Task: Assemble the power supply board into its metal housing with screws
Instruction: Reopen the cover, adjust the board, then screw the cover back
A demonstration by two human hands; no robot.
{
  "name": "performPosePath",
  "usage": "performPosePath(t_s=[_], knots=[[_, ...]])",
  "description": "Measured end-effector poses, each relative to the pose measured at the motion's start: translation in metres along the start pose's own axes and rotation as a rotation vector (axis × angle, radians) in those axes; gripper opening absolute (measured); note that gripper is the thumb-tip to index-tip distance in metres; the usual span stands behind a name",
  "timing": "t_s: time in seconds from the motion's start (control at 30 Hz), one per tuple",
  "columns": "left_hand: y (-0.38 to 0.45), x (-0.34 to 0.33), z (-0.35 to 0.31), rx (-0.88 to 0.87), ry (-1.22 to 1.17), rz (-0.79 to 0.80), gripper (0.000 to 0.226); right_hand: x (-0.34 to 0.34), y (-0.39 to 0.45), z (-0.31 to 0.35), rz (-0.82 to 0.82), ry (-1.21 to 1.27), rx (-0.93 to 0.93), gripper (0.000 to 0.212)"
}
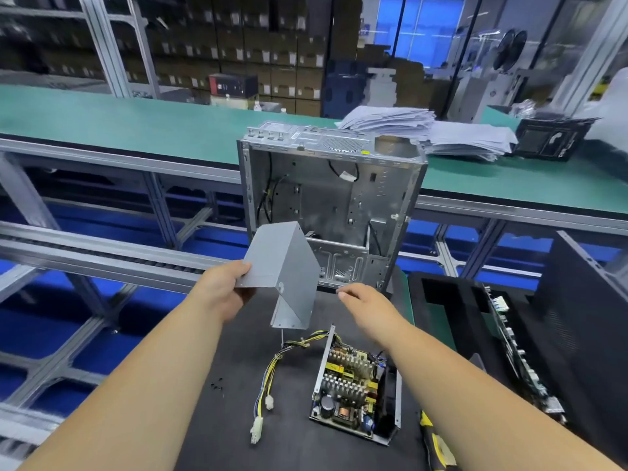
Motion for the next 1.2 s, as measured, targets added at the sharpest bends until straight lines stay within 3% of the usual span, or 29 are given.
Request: performPosePath(t_s=[0.07, 0.17, 0.3, 0.37, 0.5, 0.67, 0.93, 1.07, 1.2], knots=[[-0.012, -0.012, 0.002, 0.008, -0.054, 0.04, 0.015, 0.008, -0.005, -0.01, -0.013, 0.173, -0.123, 0.022], [-0.03, -0.031, 0.004, 0.016, -0.094, 0.098, 0.02, 0.022, -0.014, -0.019, -0.036, 0.276, -0.204, 0.036], [-0.049, -0.052, 0.01, 0.03, -0.043, 0.176, 0.027, 0.056, -0.028, 0.009, -0.132, -0.179, 0.206, 0.092], [-0.058, -0.062, 0.014, 0.03, 0.007, 0.212, 0.028, 0.066, -0.037, 0.026, -0.155, -0.233, 0.35, 0.103], [-0.072, -0.08, 0.033, 0.068, 0.061, 0.26, 0.033, 0.084, -0.042, 0.024, -0.101, 0.106, 0.21, 0.102], [-0.08, -0.097, 0.056, 0.137, 0.023, 0.305, 0.034, 0.082, -0.072, 0.04, -0.043, -0.114, 0.383, 0.143], [-0.086, -0.115, 0.072, 0.167, 0.059, 0.351, 0.025, 0.092, -0.076, 0.026, -0.174, -0.238, 0.31, 0.143], [-0.079, -0.118, 0.068, 0.028, 0.273, 0.304, 0.03, 0.099, -0.068, 0.011, -0.22, -0.185, 0.183, 0.141], [-0.088, -0.114, 0.053, -0.399, 0.799, 0.266, 0.042, 0.106, -0.054, -0.018, -0.266, 0.042, -0.089, 0.138]])
Point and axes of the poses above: each hand's wrist, its own y-axis towards the middle knuckle, its own x-axis out of the back of the hand, z = x × y, the point moved 9 cm from there along y, towards the middle knuckle, and after that the axes turned 8 degrees about -z, right-handed, at the moved point
